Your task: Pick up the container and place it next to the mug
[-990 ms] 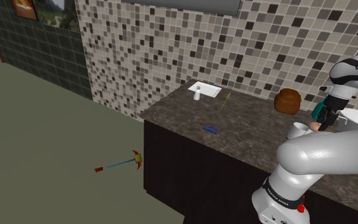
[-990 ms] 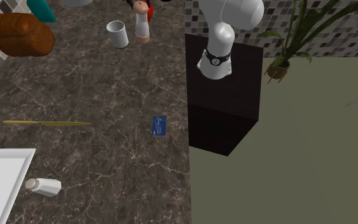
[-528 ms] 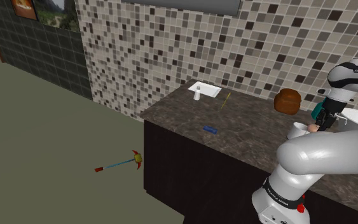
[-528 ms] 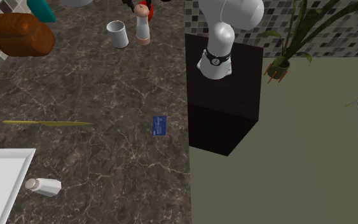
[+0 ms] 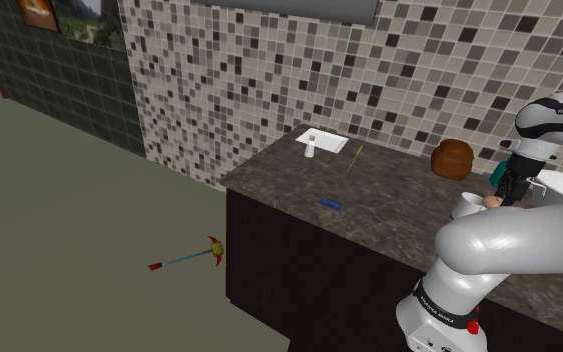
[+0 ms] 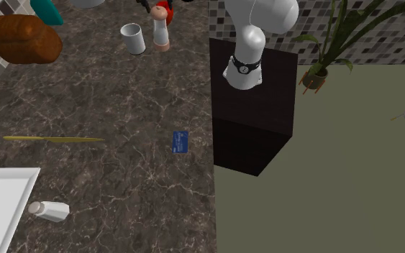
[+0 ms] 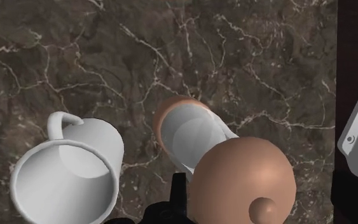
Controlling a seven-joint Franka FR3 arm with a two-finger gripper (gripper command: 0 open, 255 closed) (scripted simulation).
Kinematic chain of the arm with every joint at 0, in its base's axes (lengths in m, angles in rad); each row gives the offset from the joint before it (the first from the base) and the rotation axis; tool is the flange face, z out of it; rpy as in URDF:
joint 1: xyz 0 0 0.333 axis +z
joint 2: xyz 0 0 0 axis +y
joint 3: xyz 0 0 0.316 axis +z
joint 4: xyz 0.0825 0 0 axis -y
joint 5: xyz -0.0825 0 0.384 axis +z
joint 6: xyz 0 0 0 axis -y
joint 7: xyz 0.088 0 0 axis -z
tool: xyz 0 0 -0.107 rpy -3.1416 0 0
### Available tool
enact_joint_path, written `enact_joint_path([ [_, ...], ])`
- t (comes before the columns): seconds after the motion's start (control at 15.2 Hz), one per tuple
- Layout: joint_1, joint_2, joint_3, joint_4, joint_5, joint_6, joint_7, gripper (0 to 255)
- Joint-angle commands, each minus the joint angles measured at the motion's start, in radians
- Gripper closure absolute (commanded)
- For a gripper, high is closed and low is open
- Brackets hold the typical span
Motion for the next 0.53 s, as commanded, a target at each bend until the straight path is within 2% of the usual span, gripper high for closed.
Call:
enact_joint_path([
  [0.0, 0.002, 0.0, 0.019, 0.027, 0.015, -0.03, -0.004, 0],
  [0.2, 0.012, 0.006, 0.065, 0.109, 0.056, -0.109, -0.016, 0],
  [0.46, 0.012, 0.006, 0.065, 0.109, 0.056, -0.109, -0.016, 0],
])
